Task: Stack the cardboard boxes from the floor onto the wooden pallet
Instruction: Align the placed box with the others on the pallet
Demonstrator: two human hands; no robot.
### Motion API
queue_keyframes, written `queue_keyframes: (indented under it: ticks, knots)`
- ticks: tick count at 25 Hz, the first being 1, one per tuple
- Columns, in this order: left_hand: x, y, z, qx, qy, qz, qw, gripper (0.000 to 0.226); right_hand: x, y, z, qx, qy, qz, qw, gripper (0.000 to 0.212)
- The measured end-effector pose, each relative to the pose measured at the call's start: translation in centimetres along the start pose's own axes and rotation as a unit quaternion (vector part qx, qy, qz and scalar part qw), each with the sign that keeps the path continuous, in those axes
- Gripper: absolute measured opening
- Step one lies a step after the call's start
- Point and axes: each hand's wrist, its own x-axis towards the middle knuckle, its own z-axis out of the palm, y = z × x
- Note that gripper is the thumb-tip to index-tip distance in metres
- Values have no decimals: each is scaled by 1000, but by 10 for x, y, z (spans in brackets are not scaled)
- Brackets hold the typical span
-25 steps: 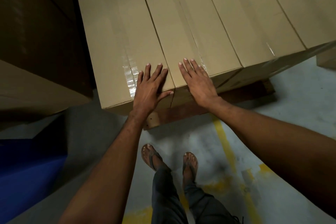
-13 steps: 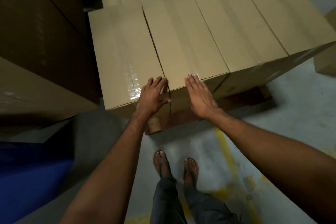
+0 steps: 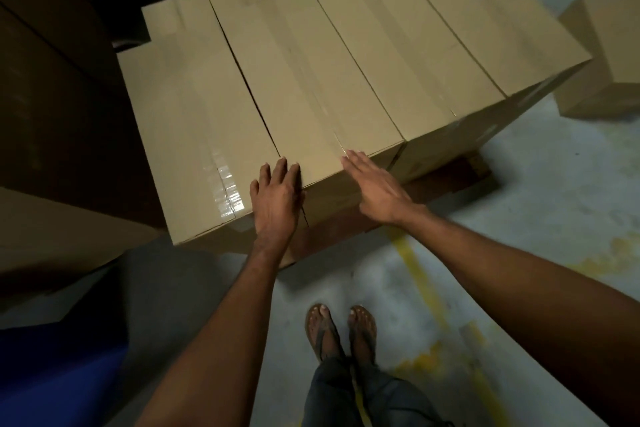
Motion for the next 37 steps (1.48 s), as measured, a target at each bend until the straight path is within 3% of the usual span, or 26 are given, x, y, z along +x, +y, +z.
queue_keyframes:
  ticks: [3,5,10,13,16,20,23,27,32,37]
  knots:
    - [16,18,-4,25,-29,36,999,71,-6,30,-14,10,115,136,984,95]
    - [30,42,0,43,-55,99,993,76,-3,63,-21,-11,126,178,976,94]
    - [51,109,22,38,-48,141,988,71,-6,112,-22,-94,90,115,985,93]
    - [58,147,41,38,-66,115,990,66,-5,117,-26,-121,70,77,987,88]
    - [61,194,46,-22,-61,23,998,65,-9,141,-46,-61,43,39,996,86]
    - [81,244,43,-11,-68,53,996,61,-16,206,-75,-6,83,117,990,89]
    - [86,248,49,-7,-36,36,999,51,-20,247,-82,-43,14,67,997,96]
    - [84,250,46,5,-23,32,999,47,-27,260,-99,17,-30,32,999,99]
    - [118,305,21,-74,-32,26,996,57,-50,294,-141,126,80,141,979,87]
    - [151,424,-15,-187,21,102,977,43,-114,365,-194,218,197,211,932,66]
